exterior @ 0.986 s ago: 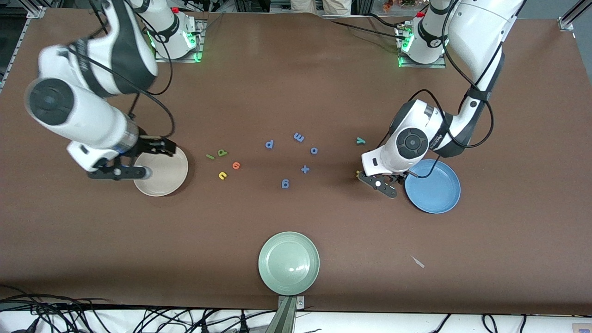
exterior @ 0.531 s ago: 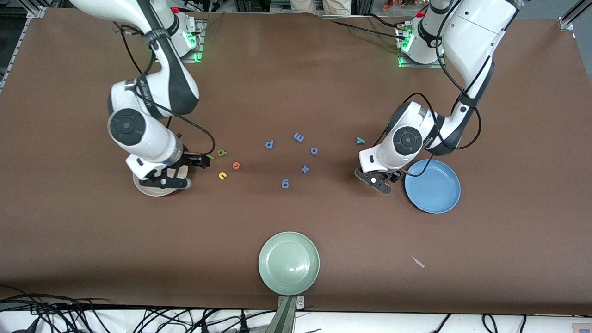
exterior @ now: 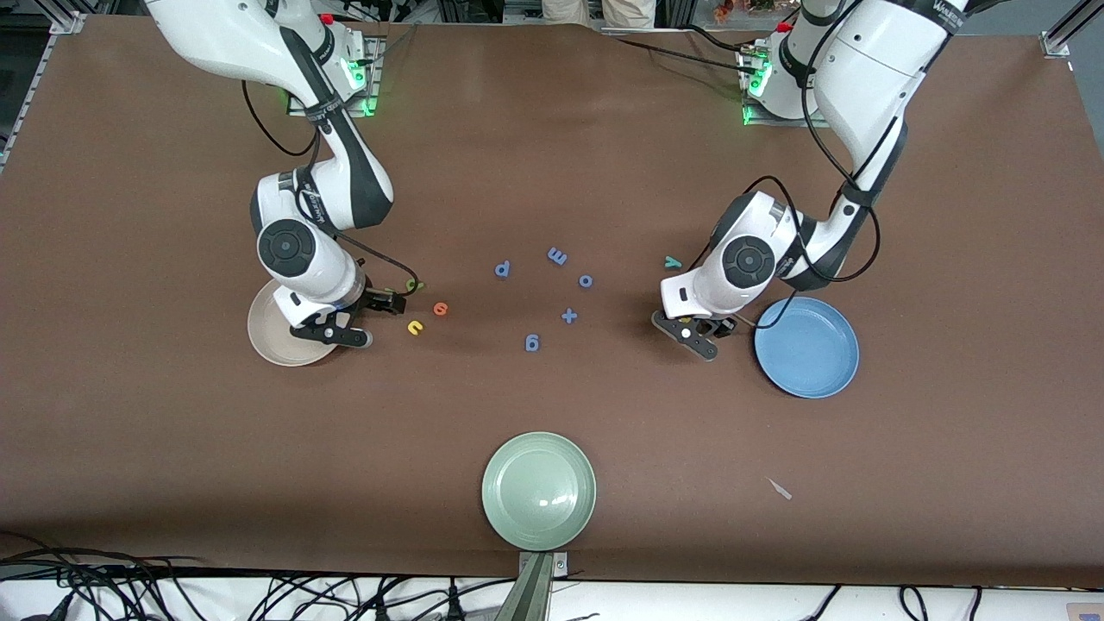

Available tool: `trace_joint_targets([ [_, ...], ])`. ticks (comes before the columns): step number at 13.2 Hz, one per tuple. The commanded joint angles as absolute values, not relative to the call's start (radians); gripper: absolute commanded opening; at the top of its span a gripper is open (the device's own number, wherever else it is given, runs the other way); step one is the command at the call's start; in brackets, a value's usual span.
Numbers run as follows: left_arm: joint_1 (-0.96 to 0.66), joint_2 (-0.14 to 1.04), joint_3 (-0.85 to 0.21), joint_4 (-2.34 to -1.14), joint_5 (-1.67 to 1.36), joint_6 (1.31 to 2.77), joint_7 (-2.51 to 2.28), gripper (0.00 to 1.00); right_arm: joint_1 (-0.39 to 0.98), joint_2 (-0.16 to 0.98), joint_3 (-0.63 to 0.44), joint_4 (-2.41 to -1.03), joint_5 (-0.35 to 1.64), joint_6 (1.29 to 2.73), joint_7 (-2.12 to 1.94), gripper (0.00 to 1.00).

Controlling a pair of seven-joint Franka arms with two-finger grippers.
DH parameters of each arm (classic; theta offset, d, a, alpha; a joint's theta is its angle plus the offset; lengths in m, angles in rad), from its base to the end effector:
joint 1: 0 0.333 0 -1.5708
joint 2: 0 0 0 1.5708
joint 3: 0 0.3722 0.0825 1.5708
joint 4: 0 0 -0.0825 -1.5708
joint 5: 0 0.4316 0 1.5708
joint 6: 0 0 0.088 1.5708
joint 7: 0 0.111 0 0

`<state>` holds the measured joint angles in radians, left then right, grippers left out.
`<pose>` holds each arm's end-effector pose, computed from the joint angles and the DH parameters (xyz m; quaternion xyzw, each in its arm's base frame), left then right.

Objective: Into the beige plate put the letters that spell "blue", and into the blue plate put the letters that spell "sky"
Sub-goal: 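Grasp the yellow z with the left gripper while the right gripper lowers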

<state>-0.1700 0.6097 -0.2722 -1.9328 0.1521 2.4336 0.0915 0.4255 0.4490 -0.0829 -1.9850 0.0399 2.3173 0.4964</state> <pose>0.6098 -0.2801 0.1746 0.9521 -0.3014 -0.0449 0.0238 0.6148 0.2223 0.2386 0.9945 -0.0880 -0.0506 0.0273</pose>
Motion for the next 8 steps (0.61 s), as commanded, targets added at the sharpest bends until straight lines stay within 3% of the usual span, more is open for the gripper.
trace_joint_targets([
  [1, -0.179, 0.617, -0.272, -1.937, 0.181, 2.451, 0.087, 0.4, 0.42, 0.439, -0.049, -2.019, 0.025, 2.338, 0.603, 1.0],
  [4, -0.178, 0.609, -0.27, -1.937, 0.183, 2.447, 0.084, 0.09, 0.42, 0.445, -0.046, -2.039, 0.025, 2.344, 0.647, 1.0],
  [8, -0.166, 0.525, -0.262, -1.937, 0.186, 2.341, 0.087, 0.05, 0.42, 0.445, -0.046, -2.126, 0.025, 2.456, 0.649, 0.99],
])
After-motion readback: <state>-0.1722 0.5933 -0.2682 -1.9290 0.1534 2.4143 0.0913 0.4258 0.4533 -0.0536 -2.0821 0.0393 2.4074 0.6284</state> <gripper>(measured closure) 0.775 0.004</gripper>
